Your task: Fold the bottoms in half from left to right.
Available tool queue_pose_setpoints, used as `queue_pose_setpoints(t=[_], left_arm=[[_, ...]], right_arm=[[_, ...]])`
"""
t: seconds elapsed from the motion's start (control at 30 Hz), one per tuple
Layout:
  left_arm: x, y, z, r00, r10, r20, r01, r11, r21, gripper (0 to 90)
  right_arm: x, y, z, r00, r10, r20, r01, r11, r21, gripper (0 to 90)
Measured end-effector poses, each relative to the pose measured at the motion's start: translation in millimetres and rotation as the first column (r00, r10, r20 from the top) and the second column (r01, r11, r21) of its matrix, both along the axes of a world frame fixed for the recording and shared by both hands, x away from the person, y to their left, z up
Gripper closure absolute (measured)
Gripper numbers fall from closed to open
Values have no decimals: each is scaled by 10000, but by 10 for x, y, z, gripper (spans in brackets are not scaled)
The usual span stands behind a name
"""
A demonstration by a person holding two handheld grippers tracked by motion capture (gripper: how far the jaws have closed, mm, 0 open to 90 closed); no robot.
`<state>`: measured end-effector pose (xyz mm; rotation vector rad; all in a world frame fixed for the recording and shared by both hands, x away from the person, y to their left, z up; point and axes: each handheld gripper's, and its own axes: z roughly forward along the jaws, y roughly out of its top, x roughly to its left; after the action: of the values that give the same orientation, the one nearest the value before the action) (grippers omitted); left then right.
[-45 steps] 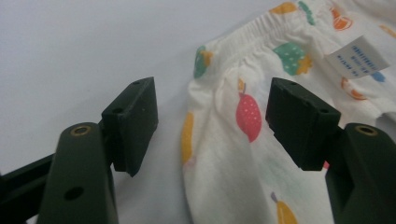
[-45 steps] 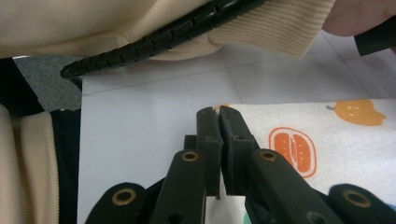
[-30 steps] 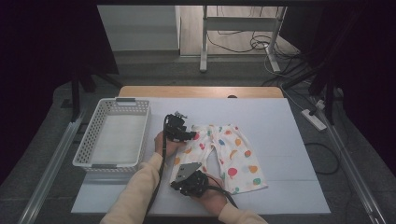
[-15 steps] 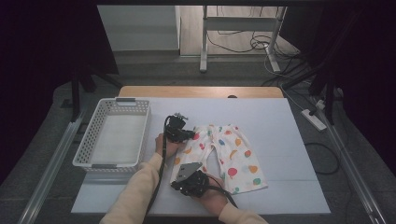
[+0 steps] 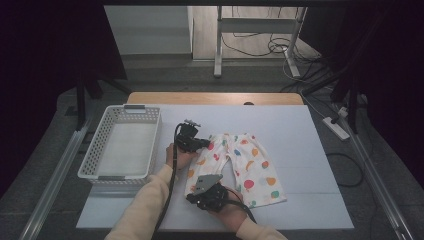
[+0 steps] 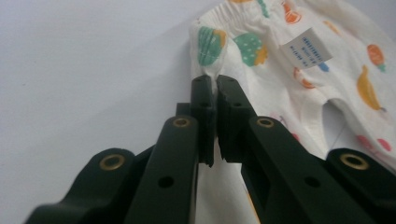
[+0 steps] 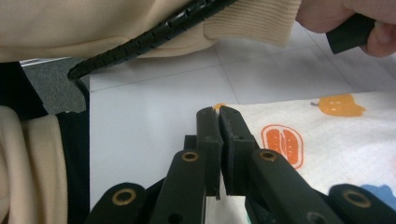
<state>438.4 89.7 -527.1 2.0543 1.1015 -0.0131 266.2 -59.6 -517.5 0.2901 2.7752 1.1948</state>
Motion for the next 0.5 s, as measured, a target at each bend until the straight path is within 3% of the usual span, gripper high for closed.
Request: queue_pose_setpoints(t=[0.5], left_arm=[[-60,-1,116,10000,-83,21,84,9983,-581,859]], right_arm=[[-39,-317,141,9986,-521,91,516,9974,493,867]])
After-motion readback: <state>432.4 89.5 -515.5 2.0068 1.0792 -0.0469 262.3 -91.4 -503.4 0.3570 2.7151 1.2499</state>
